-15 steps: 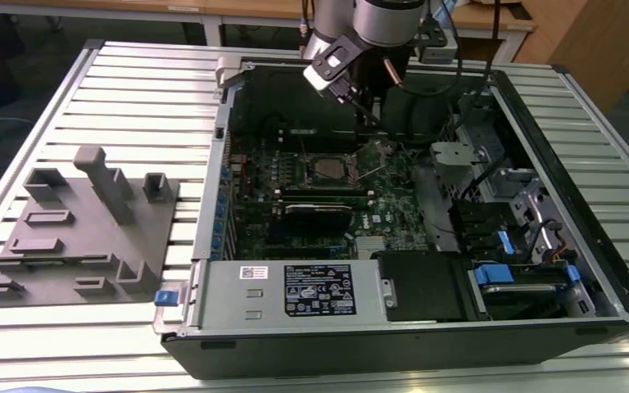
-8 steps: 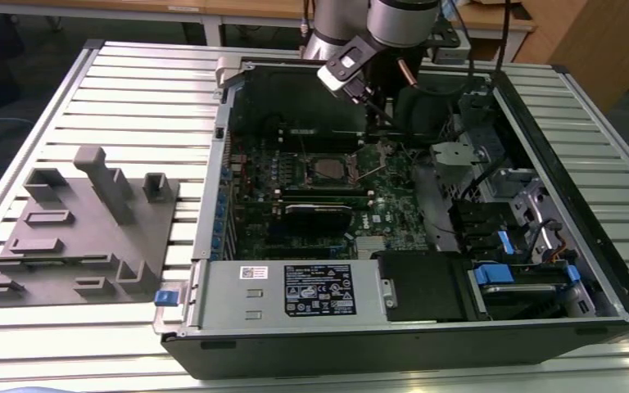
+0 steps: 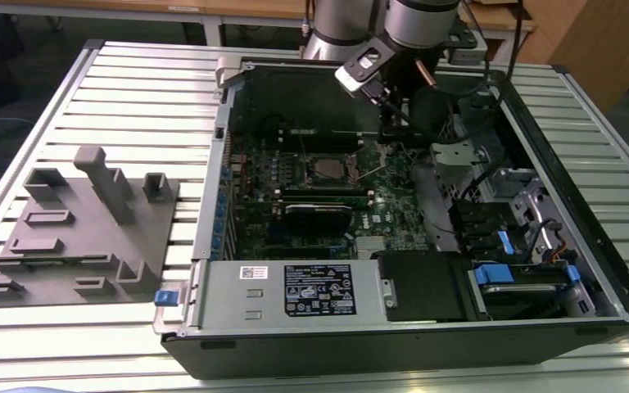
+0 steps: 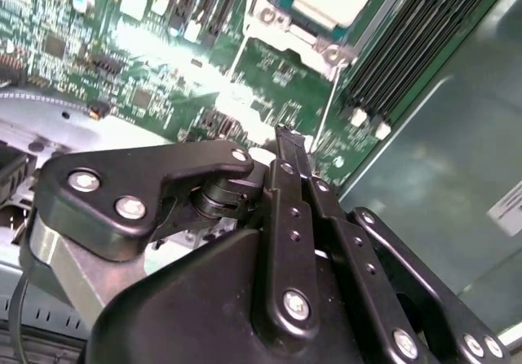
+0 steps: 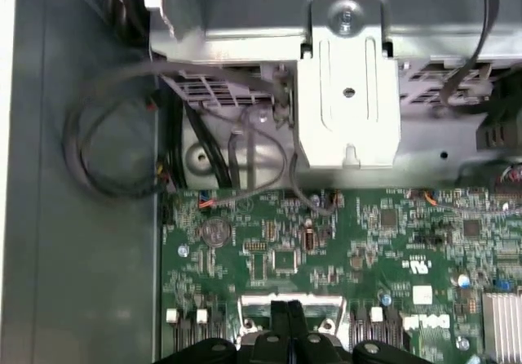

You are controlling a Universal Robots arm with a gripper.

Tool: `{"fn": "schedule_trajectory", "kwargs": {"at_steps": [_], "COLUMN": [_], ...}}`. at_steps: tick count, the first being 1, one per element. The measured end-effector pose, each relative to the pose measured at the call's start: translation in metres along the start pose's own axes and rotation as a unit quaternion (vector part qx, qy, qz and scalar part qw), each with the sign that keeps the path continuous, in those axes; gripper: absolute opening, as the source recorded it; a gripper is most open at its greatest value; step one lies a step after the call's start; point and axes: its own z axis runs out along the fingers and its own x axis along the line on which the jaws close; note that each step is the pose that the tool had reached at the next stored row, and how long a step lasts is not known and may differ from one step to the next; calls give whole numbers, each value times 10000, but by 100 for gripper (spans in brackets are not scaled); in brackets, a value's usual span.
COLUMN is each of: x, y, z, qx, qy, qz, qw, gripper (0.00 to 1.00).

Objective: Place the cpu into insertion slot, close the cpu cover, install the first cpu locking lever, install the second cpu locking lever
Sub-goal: 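Close the cpu cover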

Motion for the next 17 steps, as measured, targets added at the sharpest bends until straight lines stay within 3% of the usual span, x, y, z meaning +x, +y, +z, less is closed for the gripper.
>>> {"fn": "schedule_trajectory", "kwargs": {"at_steps": [11, 17], "x": [11, 11], "y": [228, 236], "z": [10, 10], "qx": [0, 0], "qy": [0, 0], "qz": [0, 0], "qw": [10000, 10000], "gripper": [11, 11]}}
